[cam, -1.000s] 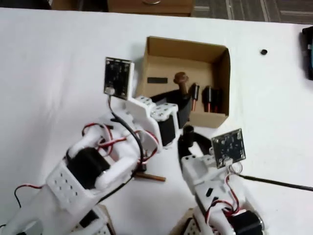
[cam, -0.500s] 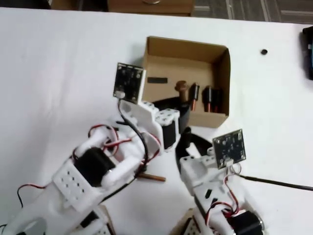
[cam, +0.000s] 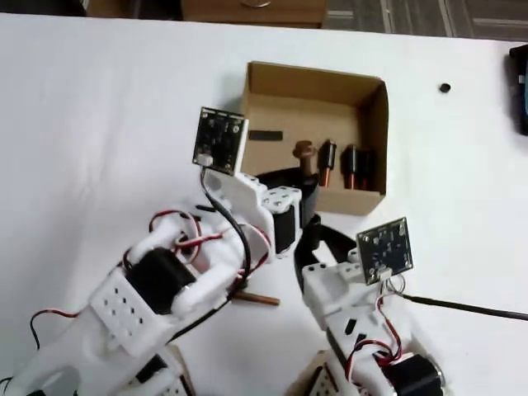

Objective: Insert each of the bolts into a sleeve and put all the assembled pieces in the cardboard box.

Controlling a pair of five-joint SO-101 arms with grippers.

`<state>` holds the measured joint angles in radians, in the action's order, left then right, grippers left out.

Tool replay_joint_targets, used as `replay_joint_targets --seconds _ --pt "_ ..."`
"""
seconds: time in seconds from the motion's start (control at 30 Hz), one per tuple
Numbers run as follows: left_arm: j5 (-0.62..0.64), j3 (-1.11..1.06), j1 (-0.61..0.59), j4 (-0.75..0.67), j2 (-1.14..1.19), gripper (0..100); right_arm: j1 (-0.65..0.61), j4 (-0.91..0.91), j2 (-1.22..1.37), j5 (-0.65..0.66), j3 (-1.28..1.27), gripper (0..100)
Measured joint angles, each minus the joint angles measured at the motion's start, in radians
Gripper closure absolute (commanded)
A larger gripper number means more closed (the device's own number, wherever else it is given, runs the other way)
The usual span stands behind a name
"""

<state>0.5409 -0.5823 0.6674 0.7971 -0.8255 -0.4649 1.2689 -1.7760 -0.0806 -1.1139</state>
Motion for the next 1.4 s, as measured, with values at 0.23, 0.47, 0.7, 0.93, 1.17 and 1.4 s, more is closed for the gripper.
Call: replay_joint_targets --seconds 0.23,0.47,0.7,0.93,1.17,1.4 --pt "0.0 0.0 0.0 0.008 0.0 98 -0.002 0.0 0.0 0.0 0.0 97.9" --pt "0.015 -0.058 0.046 0.009 -0.003 98 0.002 0.0 0.002 0.068 -0.002 97.8" --pt "0.025 -0.066 0.049 0.012 -0.006 98 0.002 0.0 0.002 0.071 -0.002 97.8" --pt "0.029 -0.066 0.054 0.121 -0.014 98 -0.005 -0.014 0.003 0.071 -0.003 97.8" --pt "0.028 -0.075 0.054 0.135 -0.095 90 -0.006 -0.041 -0.002 0.074 -0.002 97.8" --pt "-0.002 -0.143 0.051 0.157 -0.166 72 -0.003 -0.044 0.003 0.074 -0.002 97.8"
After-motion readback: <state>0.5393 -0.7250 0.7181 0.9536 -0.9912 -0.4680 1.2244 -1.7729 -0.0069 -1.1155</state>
